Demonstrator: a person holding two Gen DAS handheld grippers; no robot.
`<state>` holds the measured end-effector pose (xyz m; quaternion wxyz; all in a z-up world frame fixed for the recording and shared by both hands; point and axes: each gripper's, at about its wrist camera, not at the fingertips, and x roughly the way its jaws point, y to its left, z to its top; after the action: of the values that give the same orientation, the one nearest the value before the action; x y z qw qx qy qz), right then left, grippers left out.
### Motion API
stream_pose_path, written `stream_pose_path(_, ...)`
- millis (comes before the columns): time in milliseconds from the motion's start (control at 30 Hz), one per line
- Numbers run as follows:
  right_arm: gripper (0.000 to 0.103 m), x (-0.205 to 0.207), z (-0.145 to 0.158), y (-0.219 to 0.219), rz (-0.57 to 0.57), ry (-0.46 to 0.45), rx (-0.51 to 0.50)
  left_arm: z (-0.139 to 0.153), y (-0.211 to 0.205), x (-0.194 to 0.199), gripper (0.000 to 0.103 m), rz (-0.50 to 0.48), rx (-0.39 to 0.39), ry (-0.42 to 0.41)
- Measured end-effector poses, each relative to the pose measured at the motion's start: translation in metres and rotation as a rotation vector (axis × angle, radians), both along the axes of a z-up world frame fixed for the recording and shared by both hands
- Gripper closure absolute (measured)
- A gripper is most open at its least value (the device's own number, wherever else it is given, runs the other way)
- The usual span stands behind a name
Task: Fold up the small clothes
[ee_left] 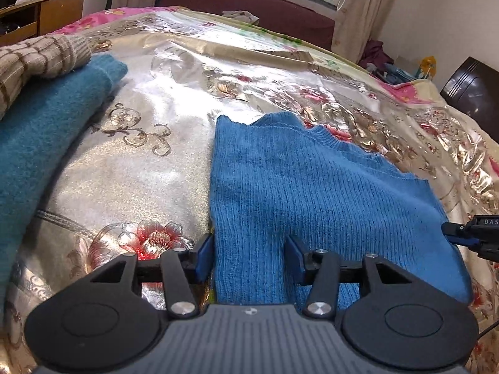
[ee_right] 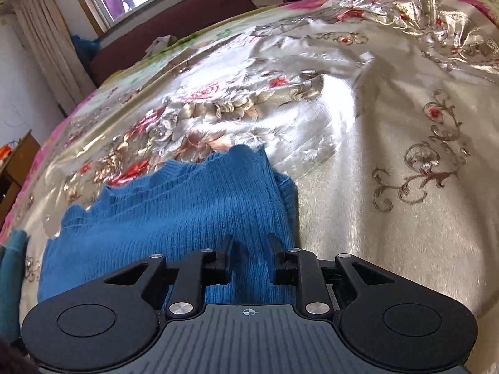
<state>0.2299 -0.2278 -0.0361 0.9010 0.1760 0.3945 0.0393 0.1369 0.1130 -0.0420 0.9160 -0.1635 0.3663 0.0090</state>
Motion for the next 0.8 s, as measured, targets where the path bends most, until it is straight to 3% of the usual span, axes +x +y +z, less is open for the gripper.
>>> stream_pose_path(167,0.081,-0.004,0.001,-0.015,-0.040,-0.018,0.079,0.003,-0.005,0.001,0.050,-0.015,0.025,0.003)
stream_pose_path(300,0.081,-0.002,0.001,-0.016,-0.043,-0.025,0.037,0.005,-0.004,0.004,0.049,-0.011,0.028,0.002)
stream_pose_path(533,0.079,0.009,-0.004,-0.016,-0.022,-0.009,0.060,0.007,-0.006,0.012,0.048,-0.022,0.050,0.011)
stream_pose_path(667,0.094,0.006,-0.001,-0.019,0.002,-0.015,0.063,0.007,-0.007,0.015,0.047,-0.021,0.050,0.018)
stream_pose_path(767,0.093,0.004,0.000,-0.029,-0.014,-0.019,0.092,0.009,-0.007,0.016,0.047,-0.021,0.051,0.016)
stream_pose_path(800,0.086,0.004,0.000,-0.032,-0.022,-0.023,0.100,0.009,-0.008,0.016,0.047,-0.021,0.054,0.015)
